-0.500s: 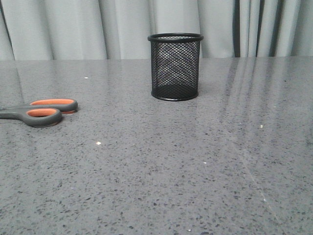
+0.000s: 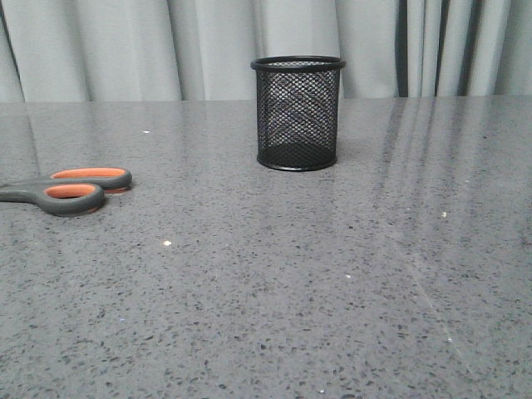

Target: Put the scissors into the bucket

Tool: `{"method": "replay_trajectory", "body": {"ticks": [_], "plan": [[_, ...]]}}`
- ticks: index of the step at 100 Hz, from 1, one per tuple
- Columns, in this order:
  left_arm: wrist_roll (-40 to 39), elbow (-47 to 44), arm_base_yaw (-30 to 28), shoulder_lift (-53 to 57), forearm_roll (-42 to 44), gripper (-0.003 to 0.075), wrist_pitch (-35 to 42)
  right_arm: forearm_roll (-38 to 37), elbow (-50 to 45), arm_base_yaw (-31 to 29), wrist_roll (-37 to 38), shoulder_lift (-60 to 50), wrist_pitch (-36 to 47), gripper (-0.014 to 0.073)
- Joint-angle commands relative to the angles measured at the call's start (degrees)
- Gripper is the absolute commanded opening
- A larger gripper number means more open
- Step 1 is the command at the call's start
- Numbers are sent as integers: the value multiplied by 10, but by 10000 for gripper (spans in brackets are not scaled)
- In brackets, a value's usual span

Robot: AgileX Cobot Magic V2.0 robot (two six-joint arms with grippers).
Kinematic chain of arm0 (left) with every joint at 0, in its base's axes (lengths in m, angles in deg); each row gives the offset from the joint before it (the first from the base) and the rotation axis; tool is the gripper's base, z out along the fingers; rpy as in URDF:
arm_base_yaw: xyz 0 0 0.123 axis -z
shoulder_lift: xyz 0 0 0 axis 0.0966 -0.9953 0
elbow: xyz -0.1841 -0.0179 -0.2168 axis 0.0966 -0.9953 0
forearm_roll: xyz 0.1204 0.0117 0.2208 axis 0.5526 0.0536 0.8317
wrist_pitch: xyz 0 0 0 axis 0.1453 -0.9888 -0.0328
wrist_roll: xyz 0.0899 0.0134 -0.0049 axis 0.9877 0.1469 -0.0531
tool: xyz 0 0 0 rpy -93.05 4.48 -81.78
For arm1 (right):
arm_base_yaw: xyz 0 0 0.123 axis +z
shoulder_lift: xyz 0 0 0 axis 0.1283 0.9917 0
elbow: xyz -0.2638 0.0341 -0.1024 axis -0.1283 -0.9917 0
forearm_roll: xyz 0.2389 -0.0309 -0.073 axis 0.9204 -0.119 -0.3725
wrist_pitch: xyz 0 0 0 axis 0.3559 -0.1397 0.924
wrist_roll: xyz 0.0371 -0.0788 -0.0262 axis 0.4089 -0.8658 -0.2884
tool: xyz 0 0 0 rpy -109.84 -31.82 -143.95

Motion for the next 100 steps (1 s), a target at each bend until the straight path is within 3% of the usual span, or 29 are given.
{"method": "replay_trajectory", "body": {"ticks": [1, 61, 84, 100], "plan": [[-4, -23, 4, 17, -7, -19, 30, 15, 12, 2, -5, -6, 36, -74], [-4, -23, 4, 17, -7, -19, 30, 2, 12, 2, -6, -6, 74, -74], [-4, -23, 4, 17, 20, -19, 30, 7, 12, 2, -6, -6, 225, -74], [-4, -23, 4, 17, 20, -20, 30, 7, 12, 2, -6, -6, 385, -74]]}}
